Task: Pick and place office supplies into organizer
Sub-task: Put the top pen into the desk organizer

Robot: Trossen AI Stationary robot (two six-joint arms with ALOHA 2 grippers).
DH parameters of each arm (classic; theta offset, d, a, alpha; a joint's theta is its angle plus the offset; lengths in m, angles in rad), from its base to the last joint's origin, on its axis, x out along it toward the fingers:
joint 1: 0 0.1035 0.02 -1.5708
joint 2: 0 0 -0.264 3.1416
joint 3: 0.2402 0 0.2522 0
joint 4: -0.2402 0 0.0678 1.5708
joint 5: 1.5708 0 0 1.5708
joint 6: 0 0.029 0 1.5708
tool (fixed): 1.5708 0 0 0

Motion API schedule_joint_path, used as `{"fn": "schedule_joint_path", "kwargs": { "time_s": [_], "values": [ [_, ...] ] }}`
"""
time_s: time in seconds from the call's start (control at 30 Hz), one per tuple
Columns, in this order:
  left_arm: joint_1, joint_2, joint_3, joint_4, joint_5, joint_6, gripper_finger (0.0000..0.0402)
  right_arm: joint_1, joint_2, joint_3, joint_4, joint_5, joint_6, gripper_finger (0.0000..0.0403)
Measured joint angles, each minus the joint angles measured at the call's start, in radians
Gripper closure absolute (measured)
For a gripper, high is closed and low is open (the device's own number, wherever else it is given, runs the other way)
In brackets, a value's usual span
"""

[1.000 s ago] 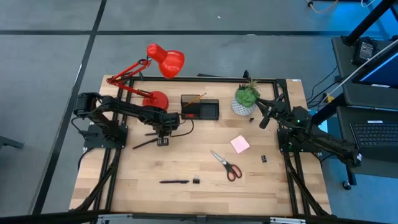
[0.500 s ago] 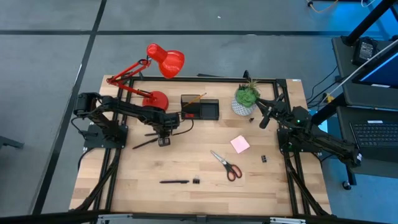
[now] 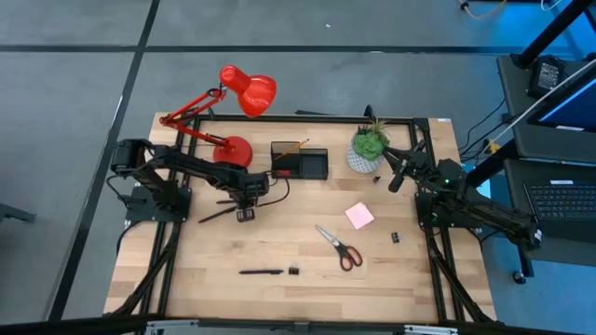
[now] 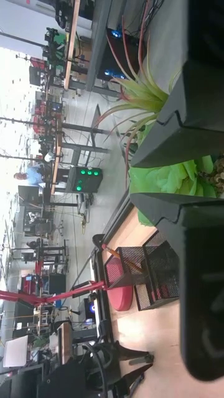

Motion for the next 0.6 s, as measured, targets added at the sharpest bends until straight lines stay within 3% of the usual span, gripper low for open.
{"fn": "schedule_joint_path", "kwargs": {
  "time_s": [0.3, 0.6],
  "values": [
    [0.006, 0.001, -0.001, -0.001, 0.011, 0.017, 0.0354, 0.0, 0.0, 0.0, 0.0, 0.0, 0.0, 0.0323],
    [0.006, -0.003, 0.019, -0.013, 0.01, 0.026, 0.0354, 0.0, 0.0, 0.0, 0.0, 0.0, 0.0, 0.0323]
  ]
}}
